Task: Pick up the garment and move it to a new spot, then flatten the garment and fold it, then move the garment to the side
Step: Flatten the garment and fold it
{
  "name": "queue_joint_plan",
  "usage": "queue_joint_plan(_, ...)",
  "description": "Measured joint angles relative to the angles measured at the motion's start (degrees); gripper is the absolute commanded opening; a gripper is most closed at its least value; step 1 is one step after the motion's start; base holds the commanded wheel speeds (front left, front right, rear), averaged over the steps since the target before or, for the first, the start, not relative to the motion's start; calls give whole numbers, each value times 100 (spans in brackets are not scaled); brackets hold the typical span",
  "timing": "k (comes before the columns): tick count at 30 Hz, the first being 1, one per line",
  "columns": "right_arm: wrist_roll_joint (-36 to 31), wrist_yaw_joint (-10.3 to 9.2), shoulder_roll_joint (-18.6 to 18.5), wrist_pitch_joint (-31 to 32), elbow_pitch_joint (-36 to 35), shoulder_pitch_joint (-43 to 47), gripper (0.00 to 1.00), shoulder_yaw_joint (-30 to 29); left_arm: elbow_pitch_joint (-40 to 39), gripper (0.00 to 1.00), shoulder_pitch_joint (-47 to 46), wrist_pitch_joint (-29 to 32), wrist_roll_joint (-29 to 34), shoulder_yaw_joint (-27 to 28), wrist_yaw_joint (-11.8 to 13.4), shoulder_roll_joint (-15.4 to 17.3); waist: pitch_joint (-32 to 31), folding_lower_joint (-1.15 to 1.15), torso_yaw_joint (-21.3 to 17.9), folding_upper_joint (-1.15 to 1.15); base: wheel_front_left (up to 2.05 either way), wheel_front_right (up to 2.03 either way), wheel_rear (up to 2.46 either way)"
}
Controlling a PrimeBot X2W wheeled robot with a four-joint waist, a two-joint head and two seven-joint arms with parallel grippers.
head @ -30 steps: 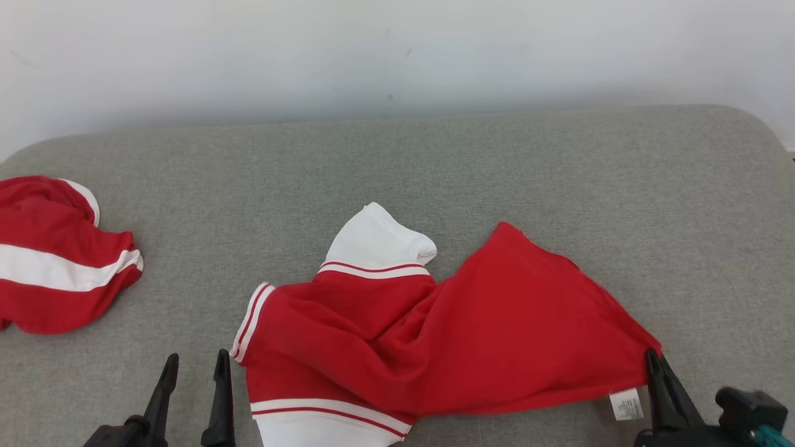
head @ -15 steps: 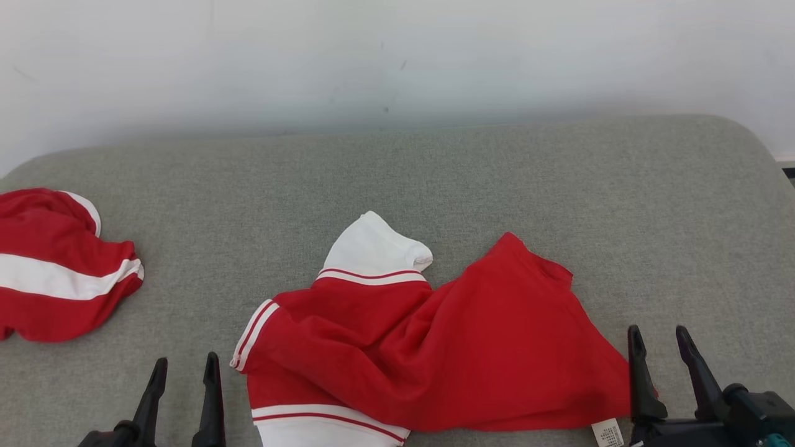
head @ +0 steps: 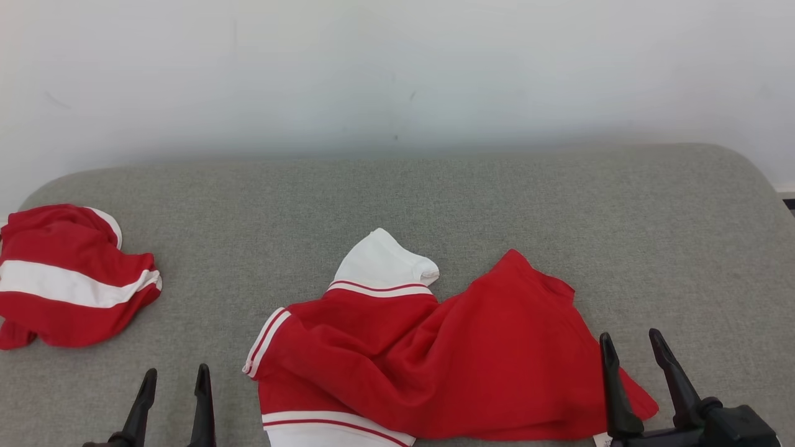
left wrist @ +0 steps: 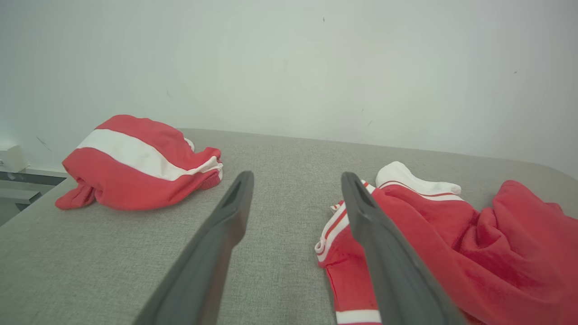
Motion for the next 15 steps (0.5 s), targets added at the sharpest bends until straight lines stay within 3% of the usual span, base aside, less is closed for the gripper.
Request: queue_joint_plan(15, -51, 0, 25, -54, -158, 286, 100, -30, -183, 100, 281, 0, 185, 111, -16, 53, -70, 0, 92, 0, 0, 0, 0)
